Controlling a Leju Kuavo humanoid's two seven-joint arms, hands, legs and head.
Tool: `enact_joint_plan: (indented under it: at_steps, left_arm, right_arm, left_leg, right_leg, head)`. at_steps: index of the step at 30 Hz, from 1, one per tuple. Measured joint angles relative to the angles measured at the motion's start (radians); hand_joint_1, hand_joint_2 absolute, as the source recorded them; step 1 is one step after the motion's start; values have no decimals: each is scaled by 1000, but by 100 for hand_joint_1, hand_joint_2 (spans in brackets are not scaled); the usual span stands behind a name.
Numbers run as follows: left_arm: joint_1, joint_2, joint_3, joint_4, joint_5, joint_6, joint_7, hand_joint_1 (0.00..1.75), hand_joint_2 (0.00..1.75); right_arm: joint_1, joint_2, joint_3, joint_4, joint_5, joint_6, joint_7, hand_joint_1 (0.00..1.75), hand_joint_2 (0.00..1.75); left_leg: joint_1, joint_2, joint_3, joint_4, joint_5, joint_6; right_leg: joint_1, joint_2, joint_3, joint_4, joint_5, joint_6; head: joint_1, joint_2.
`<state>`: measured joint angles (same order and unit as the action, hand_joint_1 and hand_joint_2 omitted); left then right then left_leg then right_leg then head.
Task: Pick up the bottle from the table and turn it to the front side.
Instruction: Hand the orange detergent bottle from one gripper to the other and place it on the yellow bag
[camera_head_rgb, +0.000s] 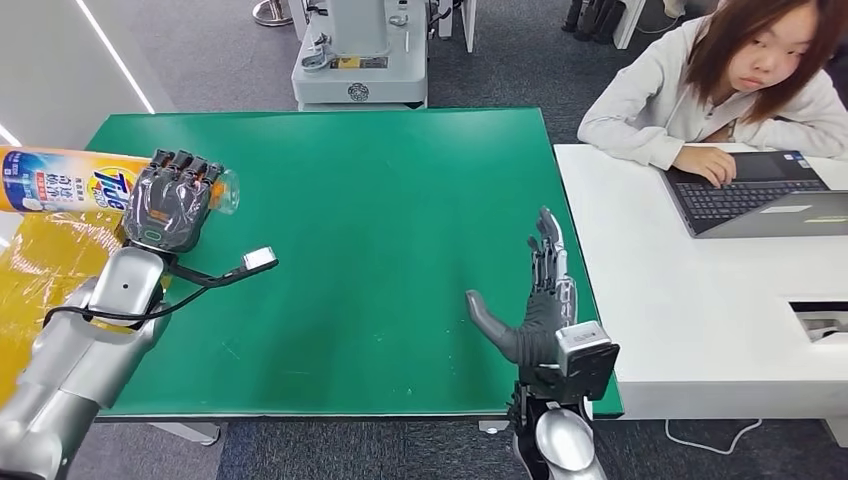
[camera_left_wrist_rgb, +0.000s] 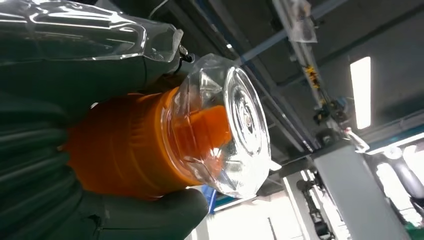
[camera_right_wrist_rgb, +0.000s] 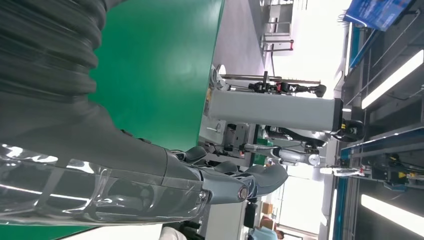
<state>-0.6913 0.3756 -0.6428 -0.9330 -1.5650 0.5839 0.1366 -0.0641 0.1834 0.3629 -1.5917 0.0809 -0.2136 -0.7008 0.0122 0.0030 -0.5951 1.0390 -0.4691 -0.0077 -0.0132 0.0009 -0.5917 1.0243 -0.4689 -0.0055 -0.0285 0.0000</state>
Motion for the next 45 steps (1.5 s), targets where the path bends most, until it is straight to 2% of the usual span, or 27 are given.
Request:
enact_joint_plan:
  at_steps: [3, 6, 9, 15, 24, 31, 35, 36, 41, 45]
  left_arm:
    - [-35, 32, -89, 95, 0, 4, 14, 175, 175]
    - [-51, 47, -123, 202, 0, 24, 1, 175, 175]
    - [-55, 57, -125, 296, 0, 27, -22, 175, 175]
    - [-56, 60, -125, 449, 22, -26, -82, 175, 175]
    - [-57, 43, -114, 562, 81, -101, -152, 175, 175]
    - [-56, 5, -50, 596, 154, -181, -259, 174, 175]
    - [-57, -20, 0, 601, 200, -230, -303, 146, 175]
    - [-56, -26, 13, 602, 214, -241, -315, 143, 175]
    - [-56, -59, 116, 606, 363, -344, -385, 150, 175]
    - [-70, -82, 210, 607, 435, -416, -401, 149, 175]
  right_arm:
    - [6, -3, -3, -10, -4, -5, 0, 0, 175]
    - [19, -5, -11, -24, -5, -3, 0, 0, 175]
    - [33, -7, -18, -38, -4, 0, 0, 0, 175]
    - [48, -9, -23, -54, 0, 2, 0, 0, 175]
    - [50, -9, -30, -60, 16, 25, 0, 0, 175]
    - [37, -9, -34, -51, 35, 47, 0, 0, 175]
    - [30, -8, -36, -43, 48, 58, 1, 0, 175]
    - [29, -7, -36, -41, 52, 61, 1, 0, 175]
    - [29, -3, -45, -30, 69, 72, 1, 0, 175]
    - [30, 1, -59, -29, 71, 81, 1, 0, 175]
  left_leg:
    - [0, 2, 0, 0, 0, 0]
    - [0, 3, 0, 0, 0, 0]
    - [0, 3, 0, 0, 0, 0]
    - [0, 3, 0, 0, 0, 0]
    - [0, 3, -1, 0, 0, 0]
    - [0, 2, -1, 0, 0, 0]
    - [0, 3, -1, 0, 0, 0]
    - [0, 3, -1, 0, 0, 0]
    - [0, 2, -1, 0, 0, 0]
    - [0, 2, -1, 0, 0, 0]
  right_leg:
    - [0, 2, 0, 0, 1, -1]
    - [0, 3, -1, 0, 1, -1]
    - [0, 3, -1, 0, 1, -1]
    - [0, 3, -2, 0, 1, -1]
    - [0, 3, -2, 0, 1, -1]
    - [0, 2, -2, 0, 1, -1]
    - [0, 2, -2, 0, 1, -1]
    - [0, 2, -2, 0, 1, -1]
    - [0, 2, -2, 0, 1, -1]
    - [0, 2, -1, 0, 1, -1]
  head:
    - [0, 0]
    - [0, 0]
    - [0, 0]
    - [0, 0]
    - [0, 0]
    - [0, 0]
    - [0, 0]
    - [0, 0]
    - [0, 0]
    - [0, 0]
